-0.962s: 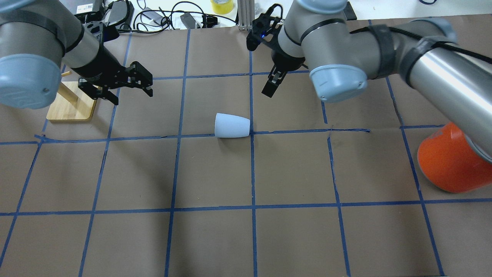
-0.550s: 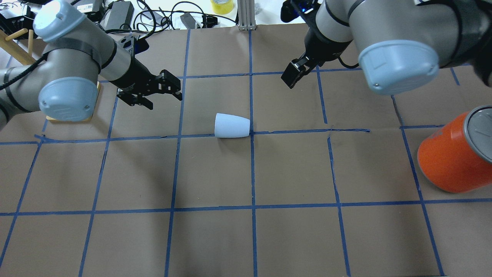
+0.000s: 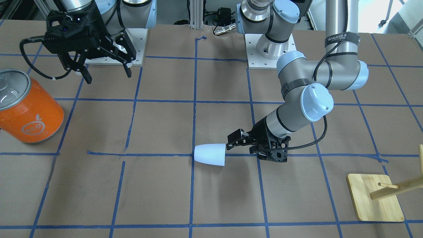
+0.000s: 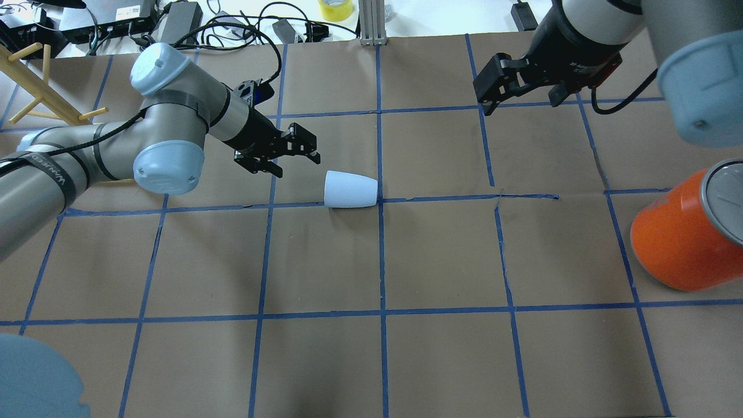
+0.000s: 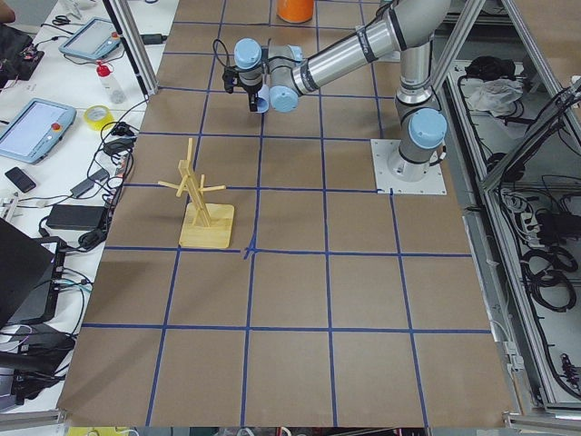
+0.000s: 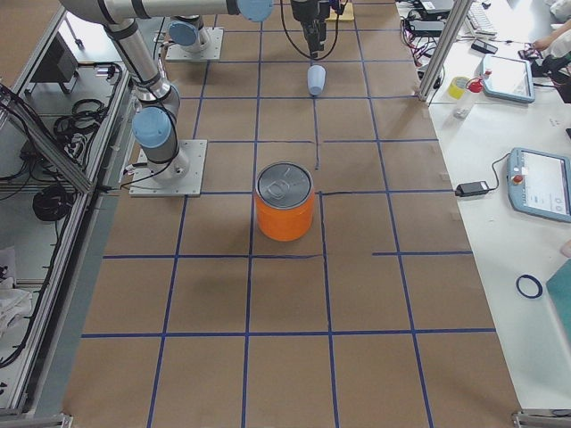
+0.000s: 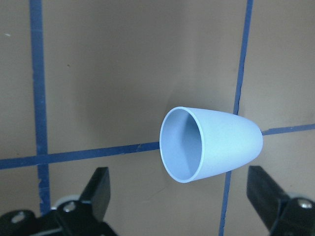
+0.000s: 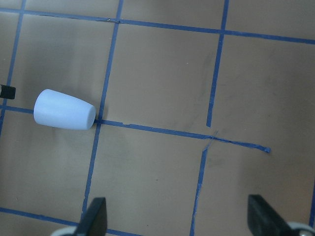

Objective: Flip cup
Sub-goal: 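Reach the left gripper toward the lying cup while the right arm withdraws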

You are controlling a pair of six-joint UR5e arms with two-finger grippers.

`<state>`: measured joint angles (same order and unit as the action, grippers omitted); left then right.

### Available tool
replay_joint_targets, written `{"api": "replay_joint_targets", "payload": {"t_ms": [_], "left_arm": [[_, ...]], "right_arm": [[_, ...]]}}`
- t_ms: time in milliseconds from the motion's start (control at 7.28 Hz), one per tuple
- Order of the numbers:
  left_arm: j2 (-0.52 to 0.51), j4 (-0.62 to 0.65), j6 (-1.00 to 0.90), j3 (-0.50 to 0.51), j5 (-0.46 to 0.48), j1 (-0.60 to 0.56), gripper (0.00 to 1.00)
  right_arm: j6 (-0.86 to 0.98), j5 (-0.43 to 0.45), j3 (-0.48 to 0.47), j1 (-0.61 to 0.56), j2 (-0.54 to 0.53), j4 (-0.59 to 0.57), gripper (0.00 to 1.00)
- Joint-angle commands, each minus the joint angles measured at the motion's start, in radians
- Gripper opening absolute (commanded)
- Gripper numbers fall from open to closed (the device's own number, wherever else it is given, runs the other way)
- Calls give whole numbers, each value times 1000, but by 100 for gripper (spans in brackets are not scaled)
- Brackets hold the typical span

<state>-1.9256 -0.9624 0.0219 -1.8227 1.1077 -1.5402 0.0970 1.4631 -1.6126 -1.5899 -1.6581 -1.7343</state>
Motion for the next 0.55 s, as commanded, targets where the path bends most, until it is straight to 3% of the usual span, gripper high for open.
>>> {"api": "replay_joint_targets", "payload": {"t_ms": [0, 137, 412], "left_arm": [[-73, 74, 55, -1, -28, -43, 98], [-93, 120, 61, -1, -29, -53, 100], [-118, 120, 47, -3, -139, -57, 99]], "right_arm": [[-10, 5, 14, 34, -14, 16, 100], [-8, 22, 7, 40, -8, 27, 100], [-10, 69, 5, 42, -6, 16, 100]]}}
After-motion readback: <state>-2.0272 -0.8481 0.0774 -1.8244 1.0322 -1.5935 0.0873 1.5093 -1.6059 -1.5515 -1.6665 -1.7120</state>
